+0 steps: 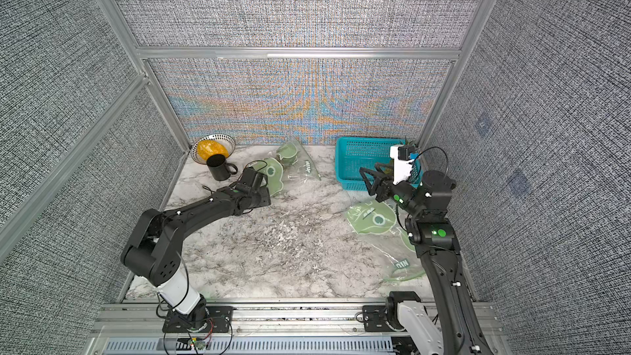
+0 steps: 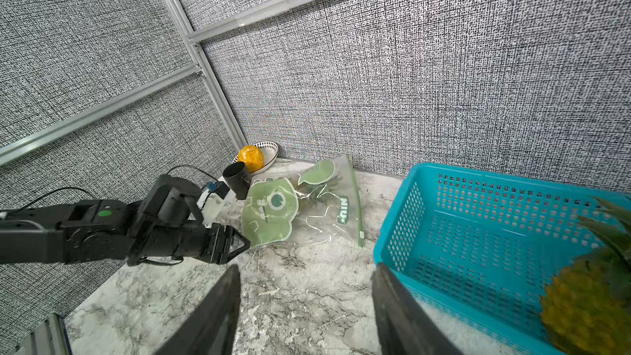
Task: Open the zip-top bag and take out the pineapple
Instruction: Move the zipper food storage bag to the center of the board.
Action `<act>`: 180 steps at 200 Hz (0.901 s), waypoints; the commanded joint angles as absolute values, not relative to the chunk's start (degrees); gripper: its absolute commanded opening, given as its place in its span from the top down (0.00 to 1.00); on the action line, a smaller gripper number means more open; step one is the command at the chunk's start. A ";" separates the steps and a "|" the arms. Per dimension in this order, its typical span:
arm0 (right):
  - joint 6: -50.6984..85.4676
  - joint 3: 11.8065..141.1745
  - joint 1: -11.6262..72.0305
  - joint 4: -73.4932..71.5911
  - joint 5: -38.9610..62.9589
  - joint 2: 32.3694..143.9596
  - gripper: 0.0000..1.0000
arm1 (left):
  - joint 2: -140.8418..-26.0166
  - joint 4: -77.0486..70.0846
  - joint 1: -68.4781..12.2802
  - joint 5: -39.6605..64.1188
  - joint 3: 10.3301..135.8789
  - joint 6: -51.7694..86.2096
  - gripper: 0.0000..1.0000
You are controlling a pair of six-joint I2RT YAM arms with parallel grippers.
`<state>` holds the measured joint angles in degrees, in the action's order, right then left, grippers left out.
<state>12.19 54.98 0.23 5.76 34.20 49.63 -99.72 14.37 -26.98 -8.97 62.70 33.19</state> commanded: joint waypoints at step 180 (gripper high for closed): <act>8.74 50.45 20.57 3.01 26.30 62.16 0.38 | -77.90 30.42 -24.47 -14.69 47.53 26.25 1.00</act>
